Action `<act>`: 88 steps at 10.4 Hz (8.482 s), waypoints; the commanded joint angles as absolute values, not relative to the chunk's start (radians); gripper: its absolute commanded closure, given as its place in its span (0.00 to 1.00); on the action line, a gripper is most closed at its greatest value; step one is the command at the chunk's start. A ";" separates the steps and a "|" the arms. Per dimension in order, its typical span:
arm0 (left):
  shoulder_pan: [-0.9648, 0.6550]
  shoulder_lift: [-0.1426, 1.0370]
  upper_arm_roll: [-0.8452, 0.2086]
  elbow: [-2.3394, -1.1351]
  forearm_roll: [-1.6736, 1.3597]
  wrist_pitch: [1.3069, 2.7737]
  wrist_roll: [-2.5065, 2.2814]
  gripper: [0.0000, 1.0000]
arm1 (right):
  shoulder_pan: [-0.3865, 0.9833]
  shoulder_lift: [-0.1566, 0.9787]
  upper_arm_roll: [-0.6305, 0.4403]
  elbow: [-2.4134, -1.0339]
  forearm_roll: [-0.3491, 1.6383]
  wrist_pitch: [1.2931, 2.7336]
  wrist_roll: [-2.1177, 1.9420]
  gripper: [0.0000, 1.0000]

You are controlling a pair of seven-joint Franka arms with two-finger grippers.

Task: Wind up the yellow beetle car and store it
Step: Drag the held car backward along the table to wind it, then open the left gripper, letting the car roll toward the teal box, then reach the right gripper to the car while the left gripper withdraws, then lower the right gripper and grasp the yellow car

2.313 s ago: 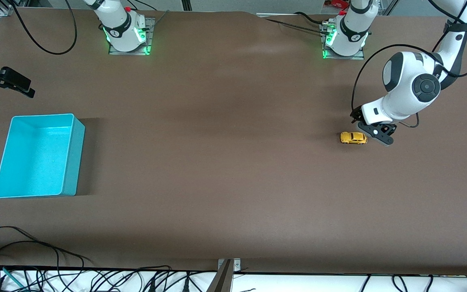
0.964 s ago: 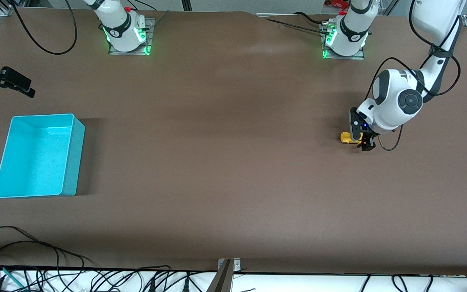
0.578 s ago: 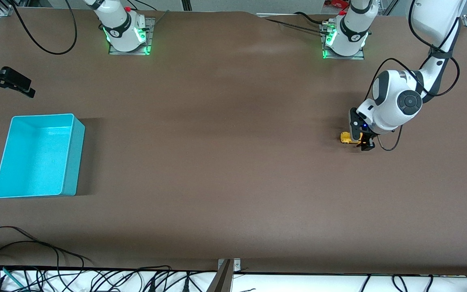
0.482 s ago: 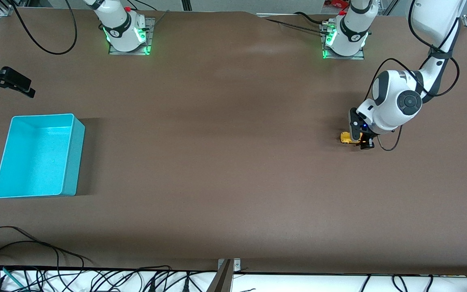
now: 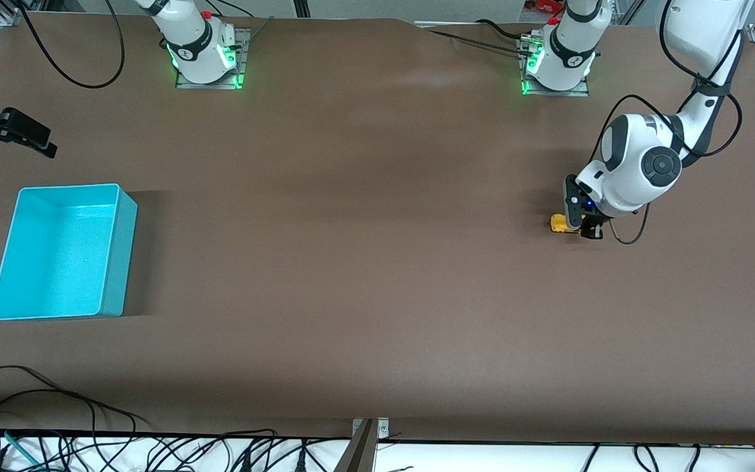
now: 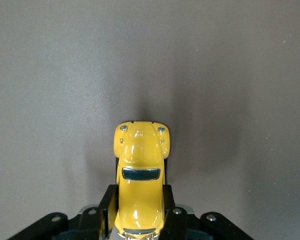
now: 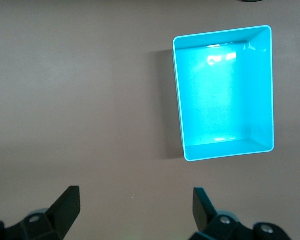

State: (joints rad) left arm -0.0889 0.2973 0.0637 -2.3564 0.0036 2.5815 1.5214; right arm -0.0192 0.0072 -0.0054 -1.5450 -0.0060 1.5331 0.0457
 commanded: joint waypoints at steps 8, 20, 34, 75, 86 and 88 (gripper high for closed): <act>-0.055 0.356 0.087 -2.339 -0.014 2.618 1.552 1.00 | -0.020 0.003 0.009 -1.531 0.008 1.523 0.054 0.00; 0.026 0.439 0.153 -2.293 -0.011 2.646 1.675 1.00 | -0.020 0.003 0.008 -1.531 0.008 1.523 0.044 0.00; 0.014 0.390 0.147 -2.253 -0.052 2.573 1.674 0.00 | -0.020 0.005 0.006 -1.531 0.006 1.525 0.046 0.00; -0.002 -0.147 -0.051 -1.681 0.002 1.457 0.259 0.00 | 0.290 0.348 0.009 -2.089 0.017 2.256 1.845 0.00; -0.008 -0.094 -0.054 -1.634 -0.037 1.457 0.086 0.00 | 0.319 0.403 0.078 -2.235 0.014 2.518 1.997 0.03; -0.005 -0.092 -0.054 -1.634 -0.037 1.457 0.089 0.00 | 0.325 0.425 0.078 -2.237 0.003 2.526 1.997 0.30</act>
State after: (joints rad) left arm -0.0050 -0.1078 -0.0538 -1.6692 -0.0208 1.4812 0.1017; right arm 0.3175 0.4223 0.0779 -2.2255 0.0061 2.5044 1.9813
